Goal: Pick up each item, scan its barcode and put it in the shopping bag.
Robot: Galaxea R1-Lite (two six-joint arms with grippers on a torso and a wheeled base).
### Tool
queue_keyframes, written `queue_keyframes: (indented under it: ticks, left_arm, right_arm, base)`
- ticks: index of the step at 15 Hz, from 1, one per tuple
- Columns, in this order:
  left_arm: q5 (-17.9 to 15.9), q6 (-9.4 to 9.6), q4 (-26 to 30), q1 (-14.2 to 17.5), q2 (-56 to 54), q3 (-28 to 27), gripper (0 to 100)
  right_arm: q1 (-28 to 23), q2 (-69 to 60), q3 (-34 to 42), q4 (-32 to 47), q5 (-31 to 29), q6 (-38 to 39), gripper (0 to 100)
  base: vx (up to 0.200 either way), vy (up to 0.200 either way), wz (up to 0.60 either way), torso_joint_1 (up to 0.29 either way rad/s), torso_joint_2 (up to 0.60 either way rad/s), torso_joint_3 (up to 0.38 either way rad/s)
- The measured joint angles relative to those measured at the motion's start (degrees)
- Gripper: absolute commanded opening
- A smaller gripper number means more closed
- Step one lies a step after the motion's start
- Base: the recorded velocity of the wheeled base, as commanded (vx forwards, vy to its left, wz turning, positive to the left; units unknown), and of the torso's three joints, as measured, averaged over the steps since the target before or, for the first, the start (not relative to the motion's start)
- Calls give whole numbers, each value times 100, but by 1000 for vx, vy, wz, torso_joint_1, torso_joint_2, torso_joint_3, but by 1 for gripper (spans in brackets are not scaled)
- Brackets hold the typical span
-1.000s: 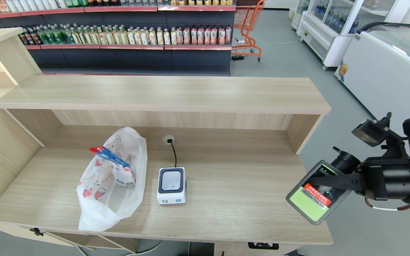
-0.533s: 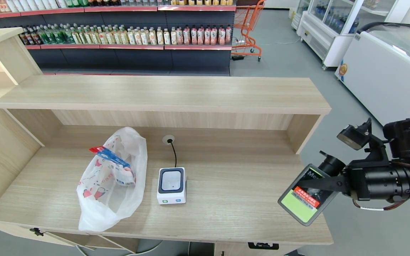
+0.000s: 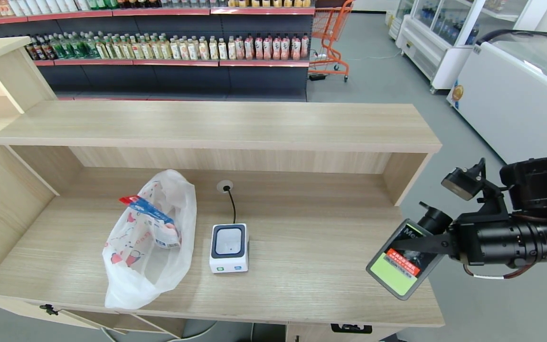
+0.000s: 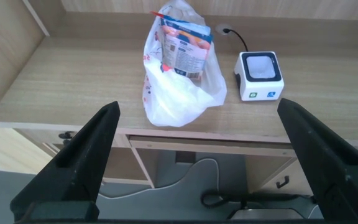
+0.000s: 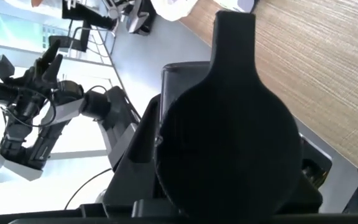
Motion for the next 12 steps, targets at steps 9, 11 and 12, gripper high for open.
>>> queue_keyframes:
  ticks: [9, 11, 12]
  left_arm:
    - [-10, 21, 0, 0, 0, 0, 100]
    - [-7, 24, 0, 0, 0, 0, 100]
    - [-7, 24, 2, 0, 0, 0, 100]
  right_arm:
    - [336, 636, -692, -83, -895, 13, 0]
    - [486, 926, -973, -85, -1122, 11, 0]
    - [568, 1056, -1103, -90, -1198, 7, 0]
  base:
    - [0, 200, 0, 2, 4, 3]
    - [0, 200, 0, 2, 2, 7]
    - [0, 0, 0, 0, 0, 0]
